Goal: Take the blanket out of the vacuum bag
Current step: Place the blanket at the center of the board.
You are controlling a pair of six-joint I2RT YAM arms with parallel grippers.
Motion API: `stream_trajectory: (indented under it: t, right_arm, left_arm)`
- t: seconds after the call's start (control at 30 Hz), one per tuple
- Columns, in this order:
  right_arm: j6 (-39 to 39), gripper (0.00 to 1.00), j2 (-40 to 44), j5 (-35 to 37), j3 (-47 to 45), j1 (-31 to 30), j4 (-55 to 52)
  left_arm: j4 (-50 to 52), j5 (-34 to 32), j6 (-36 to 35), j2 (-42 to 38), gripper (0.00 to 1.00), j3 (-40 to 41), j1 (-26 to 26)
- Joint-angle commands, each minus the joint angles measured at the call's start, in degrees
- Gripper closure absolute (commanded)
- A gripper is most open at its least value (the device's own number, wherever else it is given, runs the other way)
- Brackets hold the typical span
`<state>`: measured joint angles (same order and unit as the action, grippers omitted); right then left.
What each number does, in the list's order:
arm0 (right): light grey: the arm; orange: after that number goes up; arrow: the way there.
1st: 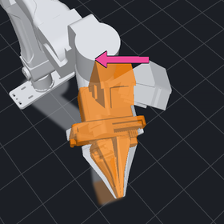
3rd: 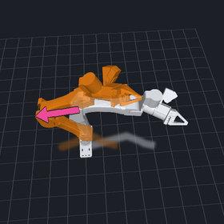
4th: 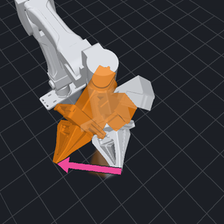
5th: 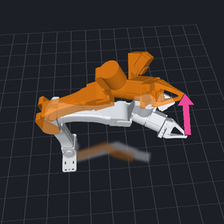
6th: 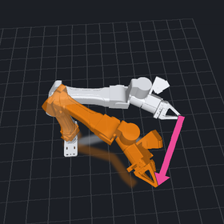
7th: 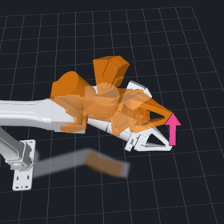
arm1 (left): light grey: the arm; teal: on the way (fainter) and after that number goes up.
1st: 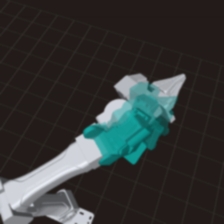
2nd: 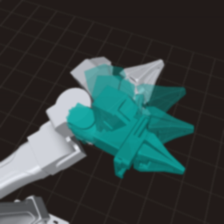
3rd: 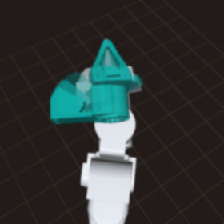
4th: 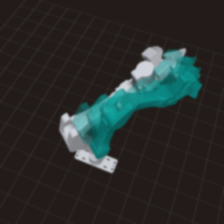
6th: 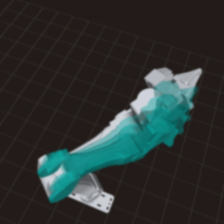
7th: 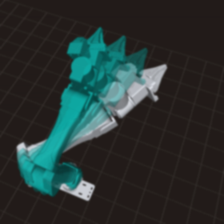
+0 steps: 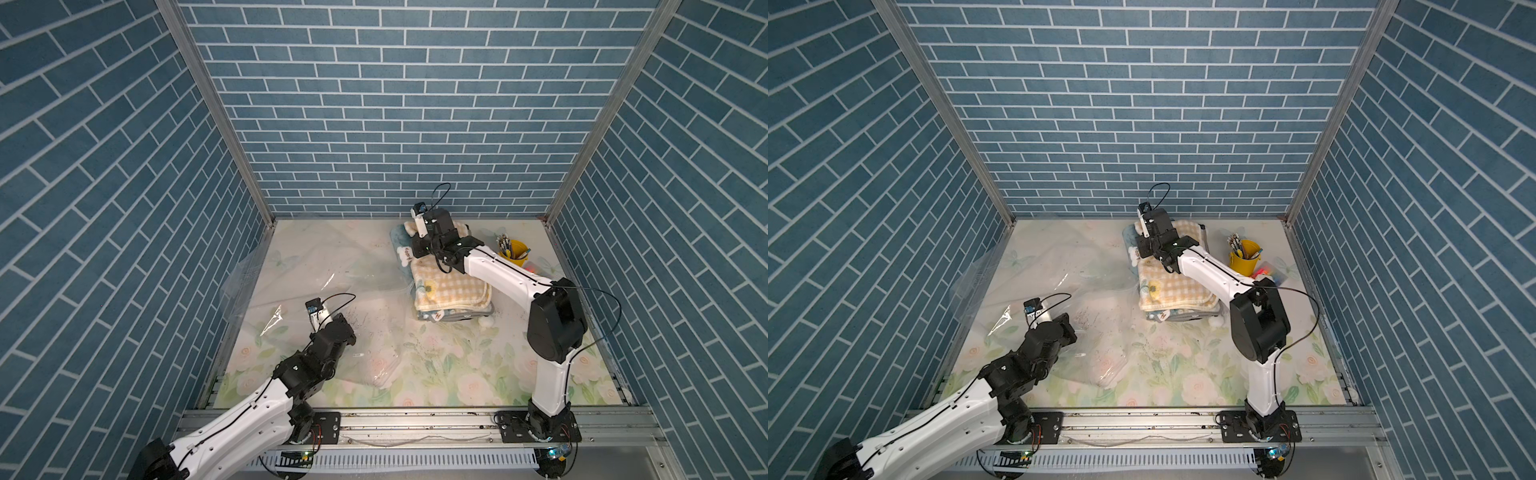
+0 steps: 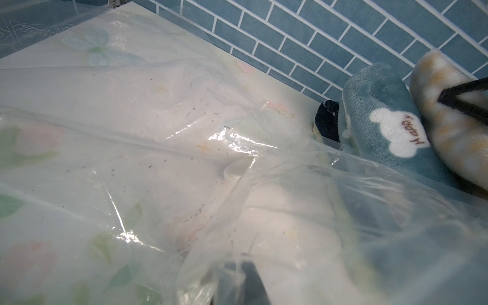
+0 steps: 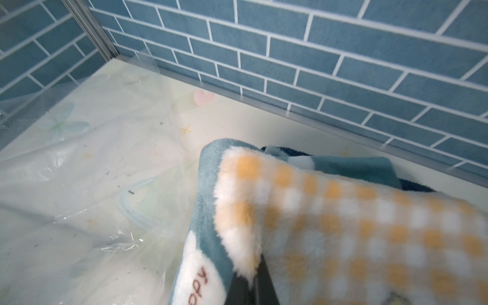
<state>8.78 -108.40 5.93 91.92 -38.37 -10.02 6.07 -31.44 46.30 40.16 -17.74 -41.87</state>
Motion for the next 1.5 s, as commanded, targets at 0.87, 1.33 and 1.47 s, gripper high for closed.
stream_trajectory:
  t: [0.87,1.33,1.47]
  right_arm:
    - [7.4,0.38,3.4,-15.9,3.9,0.8,4.1]
    - [13.6,0.45,26.0,-13.2,-31.5,0.9,14.7]
    - [13.7,0.46,25.6,-13.2,-37.8,1.9,15.8]
  left_arm:
    - [9.9,-10.4,3.2,-7.0,0.9,-4.5,0.3]
    - [4.2,-2.4,0.5,-12.1,0.45,-0.6,0.4]
    - [2.0,3.5,-4.7,-12.6,0.19,-2.8,0.4]
